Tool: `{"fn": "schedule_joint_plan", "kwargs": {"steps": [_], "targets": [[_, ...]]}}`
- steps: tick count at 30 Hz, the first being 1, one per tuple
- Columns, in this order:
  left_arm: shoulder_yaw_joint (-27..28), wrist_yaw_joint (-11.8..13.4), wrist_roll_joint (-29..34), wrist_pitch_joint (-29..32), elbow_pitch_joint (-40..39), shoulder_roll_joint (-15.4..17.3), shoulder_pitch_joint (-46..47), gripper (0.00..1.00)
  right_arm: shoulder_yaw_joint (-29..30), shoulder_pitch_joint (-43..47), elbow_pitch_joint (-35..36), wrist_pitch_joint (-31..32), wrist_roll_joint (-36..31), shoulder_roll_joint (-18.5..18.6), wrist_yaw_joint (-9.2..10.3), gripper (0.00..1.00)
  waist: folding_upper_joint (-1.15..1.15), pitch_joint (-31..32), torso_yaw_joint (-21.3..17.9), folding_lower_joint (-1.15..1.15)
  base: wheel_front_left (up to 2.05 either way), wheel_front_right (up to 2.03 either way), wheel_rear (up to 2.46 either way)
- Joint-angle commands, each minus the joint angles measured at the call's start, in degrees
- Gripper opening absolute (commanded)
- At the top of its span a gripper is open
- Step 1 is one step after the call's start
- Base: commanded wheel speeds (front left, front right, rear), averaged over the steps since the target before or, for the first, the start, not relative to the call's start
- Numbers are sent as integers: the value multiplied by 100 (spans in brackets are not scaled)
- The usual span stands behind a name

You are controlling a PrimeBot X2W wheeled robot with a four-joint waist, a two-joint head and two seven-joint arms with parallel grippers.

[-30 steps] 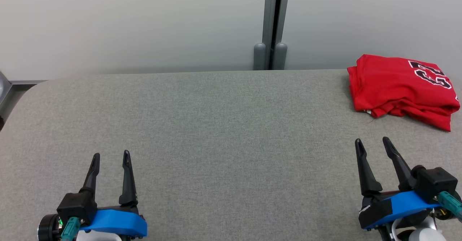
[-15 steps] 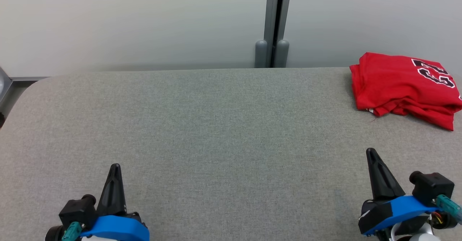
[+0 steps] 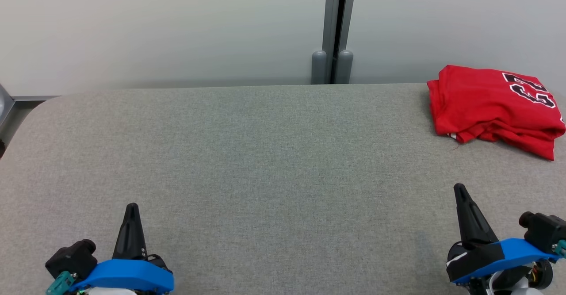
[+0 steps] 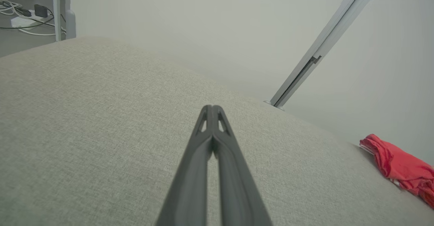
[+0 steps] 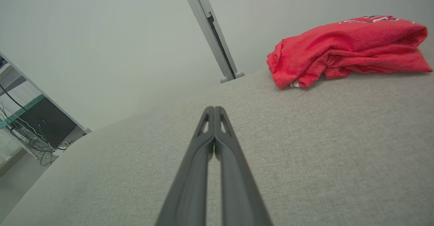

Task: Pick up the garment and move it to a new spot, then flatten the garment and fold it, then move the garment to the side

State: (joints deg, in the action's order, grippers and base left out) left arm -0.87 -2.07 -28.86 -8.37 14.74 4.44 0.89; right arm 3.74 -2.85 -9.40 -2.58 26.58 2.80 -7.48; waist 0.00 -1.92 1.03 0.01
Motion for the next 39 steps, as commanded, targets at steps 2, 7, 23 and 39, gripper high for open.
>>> {"fn": "schedule_joint_plan", "kwargs": {"steps": [2,7,23,39], "targets": [[50,-44,-324,62,-97,8,185,0,25,-102,55,41,345,13,0,0,0,4,-2,0,0,0,0],[102,-82,-775,167,-101,-3,214,0,43,-122,21,102,809,13,0,0,0,12,-7,0,0,0,0],[249,-192,-2051,469,-101,-35,297,0,99,-189,-87,289,2134,14,-1,0,0,38,-22,-1,0,0,0],[373,-283,-3135,730,-98,-65,380,0,147,-239,-176,454,3255,14,-1,0,0,64,-38,-1,0,0,0]]}}
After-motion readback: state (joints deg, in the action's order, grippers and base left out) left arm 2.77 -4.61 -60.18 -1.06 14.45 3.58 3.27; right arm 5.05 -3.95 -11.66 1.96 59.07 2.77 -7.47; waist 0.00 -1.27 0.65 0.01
